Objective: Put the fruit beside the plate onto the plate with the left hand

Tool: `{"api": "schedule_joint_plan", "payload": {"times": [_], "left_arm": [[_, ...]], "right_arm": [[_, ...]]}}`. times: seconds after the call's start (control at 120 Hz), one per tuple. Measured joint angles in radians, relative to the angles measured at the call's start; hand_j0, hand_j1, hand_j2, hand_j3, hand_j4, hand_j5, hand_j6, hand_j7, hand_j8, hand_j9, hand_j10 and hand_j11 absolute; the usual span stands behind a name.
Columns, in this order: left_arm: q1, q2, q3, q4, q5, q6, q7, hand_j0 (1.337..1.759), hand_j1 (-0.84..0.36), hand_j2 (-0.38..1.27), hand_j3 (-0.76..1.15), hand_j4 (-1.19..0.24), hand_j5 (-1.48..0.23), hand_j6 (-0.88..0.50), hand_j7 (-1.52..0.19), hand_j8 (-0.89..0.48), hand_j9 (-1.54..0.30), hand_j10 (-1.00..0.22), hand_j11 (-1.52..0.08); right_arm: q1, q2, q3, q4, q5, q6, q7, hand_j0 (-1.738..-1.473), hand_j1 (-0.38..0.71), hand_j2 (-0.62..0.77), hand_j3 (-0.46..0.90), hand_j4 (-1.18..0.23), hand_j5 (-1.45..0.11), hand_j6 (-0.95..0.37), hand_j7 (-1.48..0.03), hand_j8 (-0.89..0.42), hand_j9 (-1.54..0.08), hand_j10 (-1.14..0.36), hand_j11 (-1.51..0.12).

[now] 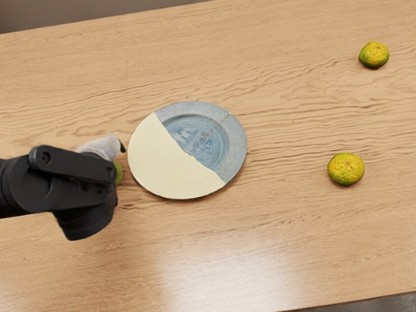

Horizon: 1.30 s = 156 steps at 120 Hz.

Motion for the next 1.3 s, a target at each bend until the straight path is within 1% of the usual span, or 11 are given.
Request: {"api": "schedule_joint_plan", "payload": {"times": [0.15, 0.425, 0.475, 0.642, 0.767, 0.892, 0.95, 1.008, 1.067, 1.133, 1.3], "left_arm": [[0.004, -0.003, 0.001, 0.018, 0.0, 0.0, 0.0, 1.658, -0.05, 0.07, 0.0, -0.33, -0.43, -0.33, -0.43, -0.33, -0.43, -0.33, -0.43], [0.022, -0.007, 0.002, 0.055, 0.0, 0.0, -0.001, 1.658, -0.2, 0.09, 0.0, -0.46, -0.6, -0.46, -0.6, -0.46, -0.6, -0.46, -0.6], [0.025, -0.009, 0.003, 0.065, 0.0, 0.0, -0.001, 1.658, -0.21, 0.11, 0.0, -0.47, -0.62, -0.47, -0.62, -0.47, -0.62, -0.47, -0.62], [0.037, -0.018, 0.004, 0.083, 0.002, 0.001, -0.001, 1.657, -0.25, 0.12, 0.0, -0.52, -0.66, -0.51, -0.66, -0.51, -0.67, -0.51, -0.67], [0.042, -0.021, 0.004, 0.097, 0.001, 0.0, -0.002, 1.656, -0.27, 0.2, 0.0, -0.57, -0.73, -0.5, -0.74, -0.48, -0.74, -0.56, -0.74], [0.051, -0.027, 0.004, 0.109, 0.005, 0.001, -0.001, 1.653, -0.27, 0.21, 0.0, -0.66, -0.83, -0.47, -0.85, -0.44, -0.86, -0.63, -0.86], [0.053, -0.027, 0.004, 0.114, 0.006, 0.0, -0.001, 1.65, -0.26, 0.18, 0.0, -0.7, -0.9, -0.46, -0.92, -0.41, -0.93, -0.62, -0.93], [0.053, -0.029, 0.004, 0.119, 0.004, -0.001, -0.001, 1.65, -0.27, 0.22, 0.0, -0.73, -0.97, -0.44, -0.98, -0.38, -0.99, -0.6, -0.99], [0.055, -0.029, 0.005, 0.123, 0.004, -0.002, -0.001, 1.65, -0.3, 0.29, 0.0, -0.76, -1.02, -0.41, -1.03, -0.35, -1.04, -0.58, -1.03], [0.054, -0.028, 0.005, 0.126, 0.002, -0.003, -0.002, 1.65, -0.33, 0.34, 0.0, -0.78, -1.07, -0.37, -1.07, -0.32, -1.08, -0.55, -1.07], [0.052, -0.024, 0.008, 0.127, -0.001, -0.004, -0.002, 1.648, -0.36, 0.36, 0.0, -0.81, -1.16, -0.31, -1.14, -0.26, -1.14, -0.51, -1.13]], "right_arm": [[0.0, 0.0, 0.0, 0.0, 0.0, 0.0, 0.0, -1.658, -0.32, -0.01, 0.0, -0.03, -0.03, -0.03, -0.03, -0.03, -0.03, -0.03, -0.03], [0.0, 0.0, 0.0, 0.0, 0.0, 0.0, 0.0, -1.658, -0.32, -0.01, 0.0, -0.03, -0.03, -0.03, -0.03, -0.03, -0.03, -0.03, -0.03], [0.0, 0.0, 0.0, 0.0, 0.0, 0.0, 0.0, -1.658, -0.32, -0.01, 0.0, -0.03, -0.03, -0.03, -0.03, -0.03, -0.03, -0.03, -0.03], [0.0, 0.0, 0.0, 0.0, 0.0, 0.0, 0.0, -1.658, -0.32, -0.01, 0.0, -0.03, -0.03, -0.03, -0.03, -0.03, -0.03, -0.03, -0.03], [0.0, 0.0, 0.0, 0.0, 0.0, 0.0, 0.0, -1.658, -0.32, -0.01, 0.0, -0.03, -0.03, -0.03, -0.03, -0.03, -0.03, -0.03, -0.03], [0.0, 0.0, 0.0, 0.0, 0.0, 0.0, 0.0, -1.658, -0.32, -0.01, 0.0, -0.03, -0.03, -0.03, -0.03, -0.03, -0.03, -0.03, -0.03], [0.0, 0.0, 0.0, 0.0, 0.0, 0.0, 0.0, -1.658, -0.32, -0.01, 0.0, -0.03, -0.03, -0.03, -0.03, -0.03, -0.03, -0.03, -0.03], [0.0, 0.0, 0.0, 0.0, 0.0, 0.0, 0.0, -1.658, -0.32, -0.01, 0.0, -0.03, -0.03, -0.03, -0.03, -0.03, -0.03, -0.03, -0.03], [0.0, 0.0, 0.0, 0.0, 0.0, 0.0, 0.0, -1.658, -0.32, -0.01, 0.0, -0.03, -0.03, -0.03, -0.03, -0.03, -0.03, -0.03, -0.03], [0.0, 0.0, 0.0, 0.0, 0.0, 0.0, 0.0, -1.658, -0.32, -0.01, 0.0, -0.03, -0.03, -0.03, -0.03, -0.03, -0.03, -0.03, -0.03], [0.0, 0.0, 0.0, 0.0, 0.0, 0.0, 0.0, -1.658, -0.32, -0.01, 0.0, -0.03, -0.03, -0.03, -0.03, -0.03, -0.03, -0.03, -0.03]]}}
